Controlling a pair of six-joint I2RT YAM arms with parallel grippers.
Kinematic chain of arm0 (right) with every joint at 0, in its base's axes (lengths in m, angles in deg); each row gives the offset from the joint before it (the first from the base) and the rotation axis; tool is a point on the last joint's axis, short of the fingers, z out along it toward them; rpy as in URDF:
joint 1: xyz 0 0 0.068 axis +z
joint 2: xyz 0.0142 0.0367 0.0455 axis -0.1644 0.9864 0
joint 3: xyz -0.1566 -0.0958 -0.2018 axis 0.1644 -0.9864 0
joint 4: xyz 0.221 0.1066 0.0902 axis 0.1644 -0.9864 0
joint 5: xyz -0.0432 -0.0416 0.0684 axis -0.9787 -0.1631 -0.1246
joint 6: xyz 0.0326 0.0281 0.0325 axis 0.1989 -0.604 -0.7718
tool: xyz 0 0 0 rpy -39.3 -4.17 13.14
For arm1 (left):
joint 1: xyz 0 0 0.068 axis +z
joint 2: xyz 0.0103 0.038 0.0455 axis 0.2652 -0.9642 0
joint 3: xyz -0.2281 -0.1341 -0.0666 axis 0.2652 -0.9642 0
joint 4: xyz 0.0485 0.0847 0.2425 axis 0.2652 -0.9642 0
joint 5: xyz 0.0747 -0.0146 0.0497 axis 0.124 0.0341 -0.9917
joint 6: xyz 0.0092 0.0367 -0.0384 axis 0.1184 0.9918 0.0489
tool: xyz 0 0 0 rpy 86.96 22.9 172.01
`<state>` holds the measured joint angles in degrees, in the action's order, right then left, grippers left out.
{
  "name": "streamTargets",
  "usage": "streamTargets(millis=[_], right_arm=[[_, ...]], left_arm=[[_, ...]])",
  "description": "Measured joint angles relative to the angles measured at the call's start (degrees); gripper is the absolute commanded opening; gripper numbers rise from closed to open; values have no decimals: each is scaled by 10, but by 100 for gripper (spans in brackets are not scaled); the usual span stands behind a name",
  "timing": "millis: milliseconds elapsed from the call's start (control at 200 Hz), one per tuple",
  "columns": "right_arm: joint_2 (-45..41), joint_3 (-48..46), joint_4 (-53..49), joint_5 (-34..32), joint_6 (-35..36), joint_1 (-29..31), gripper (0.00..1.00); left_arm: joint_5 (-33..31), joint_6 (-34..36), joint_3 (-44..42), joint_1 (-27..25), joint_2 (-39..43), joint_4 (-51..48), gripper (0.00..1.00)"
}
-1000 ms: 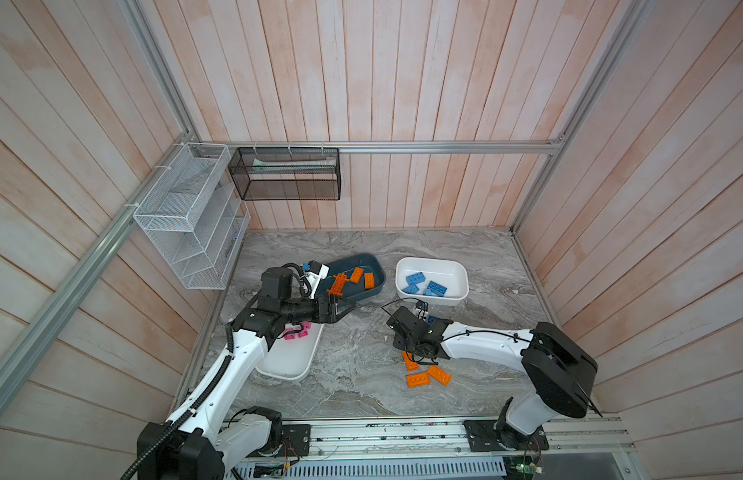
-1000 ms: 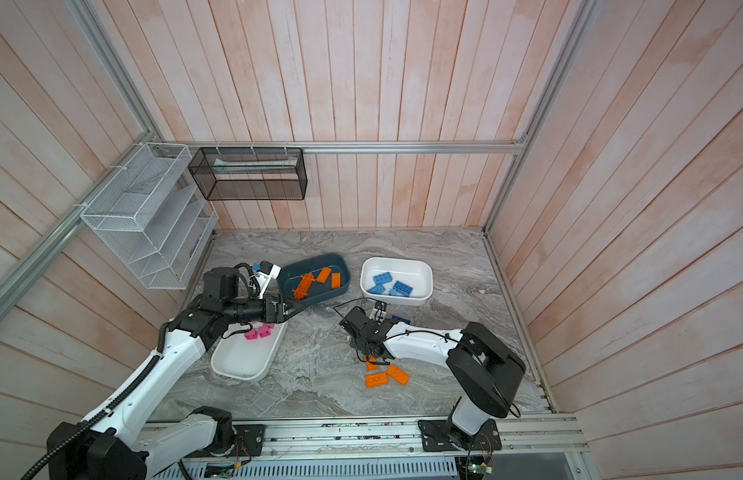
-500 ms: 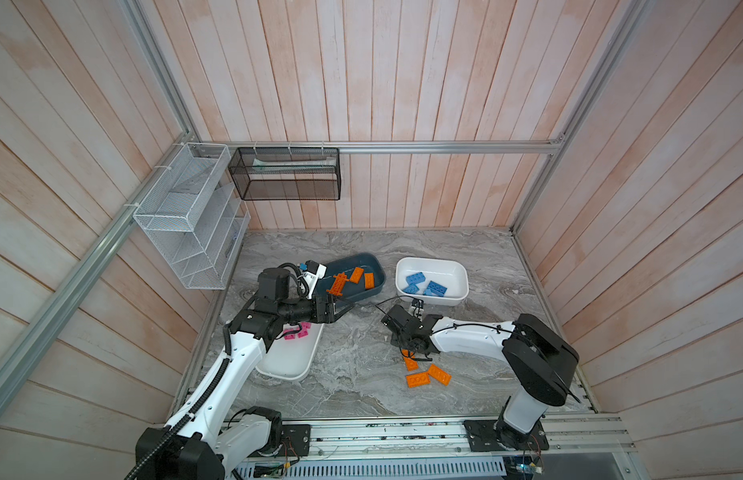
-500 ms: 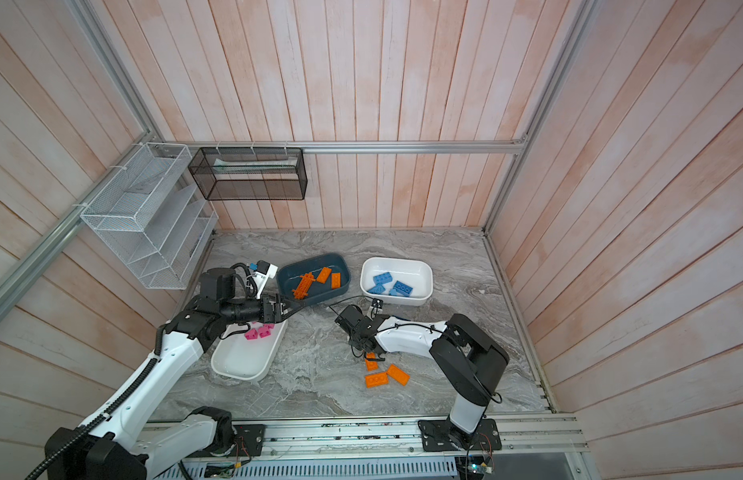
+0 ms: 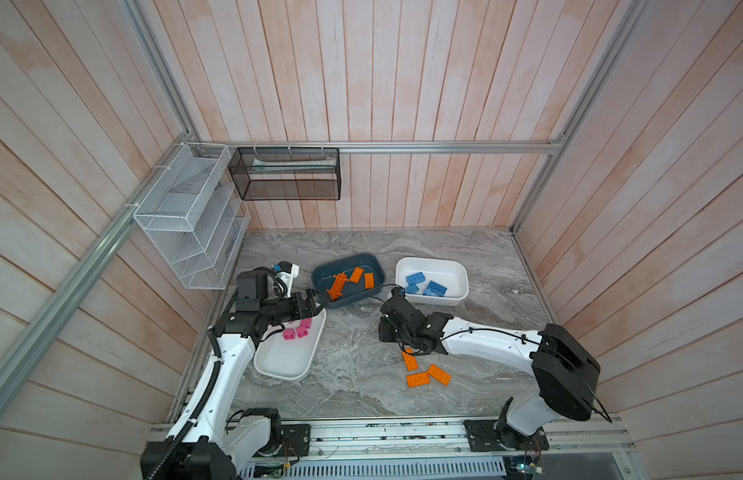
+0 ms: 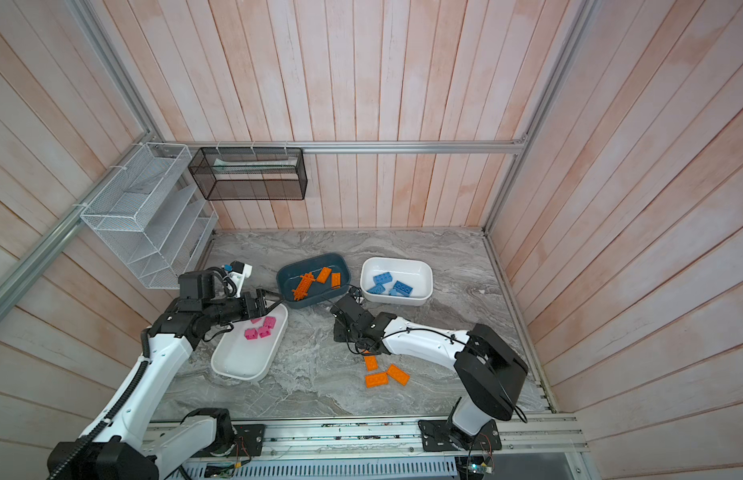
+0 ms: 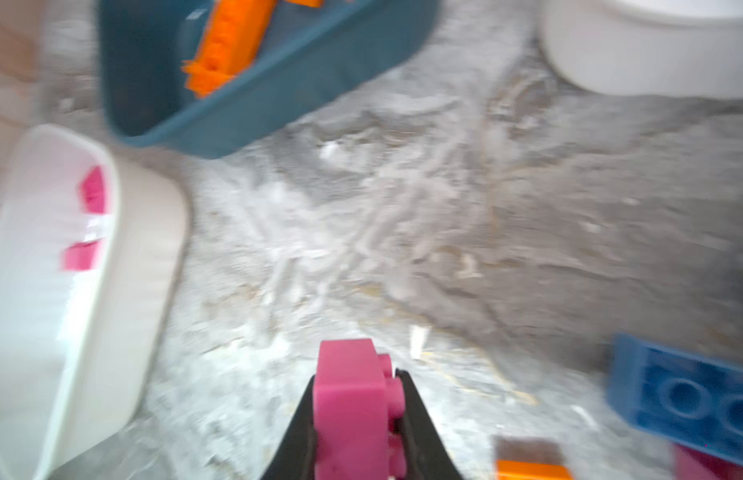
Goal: Sort the legos into containers by color
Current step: 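Carry the pink brick with the right gripper into the small white bin, release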
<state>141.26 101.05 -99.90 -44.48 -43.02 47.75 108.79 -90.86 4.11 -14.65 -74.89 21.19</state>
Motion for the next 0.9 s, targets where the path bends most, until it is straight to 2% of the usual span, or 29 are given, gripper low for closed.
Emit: streamTargets(millis=[245,455,650,900], right_arm=[[94,128,122,120,21,78,5],[221,238,145,174,15,99,5],[305,315,115,173,13,98,7],[334,358,60,131,13,85,20]], left_arm=[[-51,-30,6,32,9,2,100],[-74,-54,10,41,9,9,100],[-90,-61,14,46,9,13,100],[-101,-63,14,49,9,13,100]])
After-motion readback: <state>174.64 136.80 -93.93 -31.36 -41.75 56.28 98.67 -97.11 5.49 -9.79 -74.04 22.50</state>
